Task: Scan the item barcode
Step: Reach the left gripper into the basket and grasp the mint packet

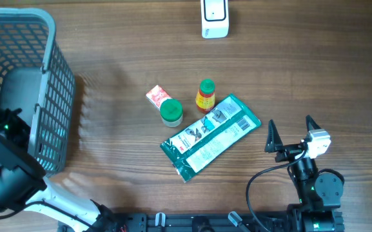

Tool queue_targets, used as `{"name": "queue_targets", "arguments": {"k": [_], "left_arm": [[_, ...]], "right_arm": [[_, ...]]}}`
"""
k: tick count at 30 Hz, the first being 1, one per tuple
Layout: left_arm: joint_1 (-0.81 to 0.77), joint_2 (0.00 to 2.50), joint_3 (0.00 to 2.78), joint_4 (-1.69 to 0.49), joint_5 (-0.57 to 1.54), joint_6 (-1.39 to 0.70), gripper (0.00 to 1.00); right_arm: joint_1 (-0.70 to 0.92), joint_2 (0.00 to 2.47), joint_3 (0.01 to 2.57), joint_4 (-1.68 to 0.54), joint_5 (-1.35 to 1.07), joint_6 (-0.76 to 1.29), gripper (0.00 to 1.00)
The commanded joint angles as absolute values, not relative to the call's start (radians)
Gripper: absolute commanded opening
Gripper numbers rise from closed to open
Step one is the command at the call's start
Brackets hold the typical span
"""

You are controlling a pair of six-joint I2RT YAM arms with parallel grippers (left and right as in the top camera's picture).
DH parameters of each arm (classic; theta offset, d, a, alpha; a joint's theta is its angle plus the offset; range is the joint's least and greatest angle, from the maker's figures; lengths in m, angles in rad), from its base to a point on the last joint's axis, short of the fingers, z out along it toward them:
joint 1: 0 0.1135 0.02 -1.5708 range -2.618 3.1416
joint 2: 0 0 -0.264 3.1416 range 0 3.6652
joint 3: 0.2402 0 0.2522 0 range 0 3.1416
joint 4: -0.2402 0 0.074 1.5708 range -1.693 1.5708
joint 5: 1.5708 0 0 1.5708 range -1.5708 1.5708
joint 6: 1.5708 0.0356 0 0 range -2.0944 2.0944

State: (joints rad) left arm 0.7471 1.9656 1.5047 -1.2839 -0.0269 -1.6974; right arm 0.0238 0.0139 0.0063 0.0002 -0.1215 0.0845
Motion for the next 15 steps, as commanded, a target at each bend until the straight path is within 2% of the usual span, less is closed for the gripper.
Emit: {"name": "queue_targets", "arguments": {"k": [1, 5, 12, 15], "left_arm": [[0.746, 1.986, 1.417, -1.232, 0.019, -1.715, 0.93], [0.746, 1.986, 1.328, -1.139, 0.041, -1.714, 0.88], [0.747, 1.986, 1.266, -1.071, 0.041, -1.713, 0.47], [0.752, 1.985, 1.266, -1.046, 0.076, -1.699, 0.38]], "right_arm": [[0.028, 0.011, 0.005, 0.006, -0.103, 0.078, 1.00], [0.028, 0.011, 0.005, 0.006, -0.103, 0.079, 1.00], [0.028, 0.011, 0.005, 0.006, -0.103, 0.078, 1.00], [0.028, 0.011, 0.005, 0.006, -0.103, 0.078, 1.00]]}}
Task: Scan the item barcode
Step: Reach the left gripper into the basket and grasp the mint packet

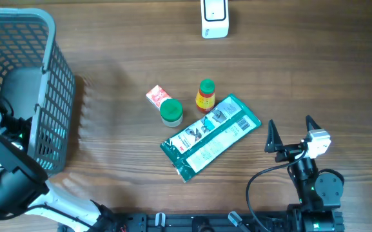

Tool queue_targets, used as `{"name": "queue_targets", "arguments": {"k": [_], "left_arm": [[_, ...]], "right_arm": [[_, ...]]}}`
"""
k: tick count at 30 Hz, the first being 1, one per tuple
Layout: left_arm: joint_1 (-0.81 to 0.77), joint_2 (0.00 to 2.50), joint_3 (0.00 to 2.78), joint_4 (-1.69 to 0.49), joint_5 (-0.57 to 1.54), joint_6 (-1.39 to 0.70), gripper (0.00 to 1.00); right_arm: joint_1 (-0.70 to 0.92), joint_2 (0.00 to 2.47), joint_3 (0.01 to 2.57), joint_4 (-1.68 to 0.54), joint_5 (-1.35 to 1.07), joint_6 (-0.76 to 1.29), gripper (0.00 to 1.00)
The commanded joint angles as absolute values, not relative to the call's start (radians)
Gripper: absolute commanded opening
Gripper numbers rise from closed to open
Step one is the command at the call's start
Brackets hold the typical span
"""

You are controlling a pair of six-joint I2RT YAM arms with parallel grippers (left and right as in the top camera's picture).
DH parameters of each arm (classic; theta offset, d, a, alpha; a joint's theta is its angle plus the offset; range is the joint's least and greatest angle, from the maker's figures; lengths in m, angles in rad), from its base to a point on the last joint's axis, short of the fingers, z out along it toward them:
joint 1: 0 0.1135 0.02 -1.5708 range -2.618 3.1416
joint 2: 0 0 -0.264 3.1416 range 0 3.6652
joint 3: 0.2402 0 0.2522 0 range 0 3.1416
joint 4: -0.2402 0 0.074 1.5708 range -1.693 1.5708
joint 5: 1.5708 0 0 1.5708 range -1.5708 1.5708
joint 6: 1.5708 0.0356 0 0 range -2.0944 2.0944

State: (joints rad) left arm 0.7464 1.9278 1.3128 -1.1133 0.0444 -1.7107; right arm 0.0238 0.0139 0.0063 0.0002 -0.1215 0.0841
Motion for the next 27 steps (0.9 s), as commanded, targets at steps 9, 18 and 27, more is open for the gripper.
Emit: {"name": "queue_targets", "arguments": {"k": [9, 18, 27], "left_arm": [[0.800, 1.971, 1.372, -1.026, 0.258, -1.552, 0.20], [0.825, 1.859, 1.539, -1.085, 0.323, -1.492, 0.25], [0.822, 1.592, 1.591, -1.048, 0.332, -1.468, 0.27]], "right_arm": [[0.028, 0.011, 0.005, 0.006, -0.104, 0.079, 1.00], [0.028, 0.011, 0.005, 0.006, -0.103, 0.079, 1.00], [0.028, 0.011, 0.005, 0.006, -0.103, 0.079, 1.00]]}}
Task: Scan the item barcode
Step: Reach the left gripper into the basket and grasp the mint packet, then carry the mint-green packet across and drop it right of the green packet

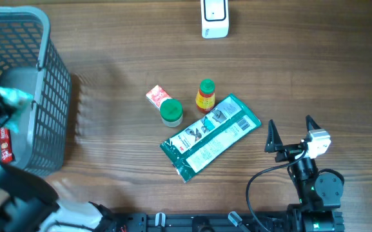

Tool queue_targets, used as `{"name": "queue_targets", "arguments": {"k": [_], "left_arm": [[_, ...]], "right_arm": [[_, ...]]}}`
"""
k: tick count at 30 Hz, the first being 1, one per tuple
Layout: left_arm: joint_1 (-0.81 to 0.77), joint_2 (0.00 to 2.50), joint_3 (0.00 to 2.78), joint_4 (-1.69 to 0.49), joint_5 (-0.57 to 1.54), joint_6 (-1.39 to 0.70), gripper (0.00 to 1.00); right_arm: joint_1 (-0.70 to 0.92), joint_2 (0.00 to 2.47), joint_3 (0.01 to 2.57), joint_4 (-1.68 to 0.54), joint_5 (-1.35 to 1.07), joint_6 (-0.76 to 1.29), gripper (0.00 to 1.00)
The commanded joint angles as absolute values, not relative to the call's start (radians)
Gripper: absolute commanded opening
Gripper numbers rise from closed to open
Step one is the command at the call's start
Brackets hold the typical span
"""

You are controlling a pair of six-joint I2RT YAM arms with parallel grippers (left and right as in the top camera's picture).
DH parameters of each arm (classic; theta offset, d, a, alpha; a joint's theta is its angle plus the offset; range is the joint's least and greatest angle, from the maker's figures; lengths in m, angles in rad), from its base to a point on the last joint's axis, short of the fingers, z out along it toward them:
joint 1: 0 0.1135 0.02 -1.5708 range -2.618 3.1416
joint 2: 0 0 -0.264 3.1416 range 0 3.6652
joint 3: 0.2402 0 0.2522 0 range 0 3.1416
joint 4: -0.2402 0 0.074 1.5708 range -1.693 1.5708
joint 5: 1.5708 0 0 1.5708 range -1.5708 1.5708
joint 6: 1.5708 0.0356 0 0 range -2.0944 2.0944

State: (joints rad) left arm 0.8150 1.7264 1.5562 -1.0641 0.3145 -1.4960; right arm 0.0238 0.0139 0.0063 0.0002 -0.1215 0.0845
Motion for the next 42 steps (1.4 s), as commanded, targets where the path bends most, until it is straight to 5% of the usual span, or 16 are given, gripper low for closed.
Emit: {"name": "queue_targets", "arguments": {"k": [1, 15, 42], "left_arm": [[0.822, 1.569, 1.591, -1.042, 0.333, -1.468, 0.27], [0.653, 1.204, 1.591, -0.912, 0.332, -1.322, 0.32], [-0.455, 1.450, 1.591, -0.896, 0.017, -1.068, 0.32]], "right_arm": [[0.028, 0.011, 0.005, 0.006, -0.103, 0.079, 1.00], [0.028, 0.011, 0.005, 0.006, -0.103, 0.079, 1.00], [0.028, 0.011, 0.005, 0.006, -0.103, 0.078, 0.99]]}}
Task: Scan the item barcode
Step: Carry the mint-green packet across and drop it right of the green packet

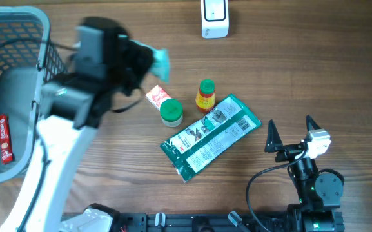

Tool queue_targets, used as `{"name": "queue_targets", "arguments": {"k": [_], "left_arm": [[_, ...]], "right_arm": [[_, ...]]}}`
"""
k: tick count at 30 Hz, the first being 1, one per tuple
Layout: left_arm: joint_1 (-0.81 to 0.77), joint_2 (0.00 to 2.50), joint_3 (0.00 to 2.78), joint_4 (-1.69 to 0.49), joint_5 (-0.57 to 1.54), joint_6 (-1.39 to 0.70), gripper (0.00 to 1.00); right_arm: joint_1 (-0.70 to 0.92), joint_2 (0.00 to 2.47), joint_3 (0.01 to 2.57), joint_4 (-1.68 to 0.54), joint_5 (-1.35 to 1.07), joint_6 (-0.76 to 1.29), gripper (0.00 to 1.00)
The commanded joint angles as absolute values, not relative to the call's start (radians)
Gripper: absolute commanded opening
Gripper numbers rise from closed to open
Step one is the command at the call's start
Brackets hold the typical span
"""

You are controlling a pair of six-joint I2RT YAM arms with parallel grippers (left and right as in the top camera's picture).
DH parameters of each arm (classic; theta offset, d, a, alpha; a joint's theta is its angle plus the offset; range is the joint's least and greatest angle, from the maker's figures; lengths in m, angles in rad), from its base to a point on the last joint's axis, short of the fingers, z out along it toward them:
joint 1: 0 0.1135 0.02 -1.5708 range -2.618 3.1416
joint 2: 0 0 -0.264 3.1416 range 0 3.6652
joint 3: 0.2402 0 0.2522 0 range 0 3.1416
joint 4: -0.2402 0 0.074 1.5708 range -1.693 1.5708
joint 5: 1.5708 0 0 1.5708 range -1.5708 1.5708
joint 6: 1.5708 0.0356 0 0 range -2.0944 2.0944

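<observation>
My left gripper [155,62] hangs over the table just right of the basket, blurred by motion. It looks shut on a small teal packet [162,63]. The white scanner [215,18] stands at the table's far edge, up and to the right of the packet. My right gripper [293,135] rests open near the front right with nothing between its fingers. The packet's barcode cannot be made out.
A grey mesh basket [44,45] stands at the left with a red packet [3,137] inside. Mid-table lie a red-white sachet [154,95], a green-lidded jar [171,112], an orange bottle [205,95] and a large teal pouch [210,136].
My left arm has left the basket and now reaches over the table to its right, with the teal packet at the gripper's tip. The right arm has not moved.
My left arm first sat low at the left edge beside the basket, and then much the same. Later its gripper was inside the basket with a teal packet at it. Now the packet is held over the table, below and left of the scanner.
</observation>
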State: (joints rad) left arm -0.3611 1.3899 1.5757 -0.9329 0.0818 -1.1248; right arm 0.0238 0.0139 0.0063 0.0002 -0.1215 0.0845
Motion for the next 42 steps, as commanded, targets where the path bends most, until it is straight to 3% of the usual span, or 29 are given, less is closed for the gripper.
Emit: {"name": "queue_targets", "arguments": {"k": [1, 16, 19, 26, 32, 42], "left_arm": [[-0.493, 1.478, 1.591, -0.872, 0.017, -1.036, 0.33], [-0.802, 1.711, 1.591, -0.741, -0.095, -0.652, 0.34], [-0.857, 1.736, 1.591, -0.649, -0.104, -0.553, 0.40], [-0.866, 1.807, 1.591, -0.608, -0.156, -0.530, 0.44], [-0.870, 1.879, 1.591, -0.614, -0.157, -0.531, 0.39], [-0.873, 1.887, 1.591, -0.612, -0.158, -0.540, 0.40]], "right_arm": [[0.028, 0.011, 0.005, 0.006, -0.103, 0.079, 1.00], [0.028, 0.011, 0.005, 0.006, -0.103, 0.078, 1.00], [0.028, 0.011, 0.005, 0.006, -0.103, 0.078, 1.00], [0.028, 0.011, 0.005, 0.006, -0.103, 0.078, 1.00], [0.028, 0.011, 0.005, 0.006, -0.104, 0.078, 1.00], [0.028, 0.011, 0.005, 0.006, -0.103, 0.078, 1.00]]}}
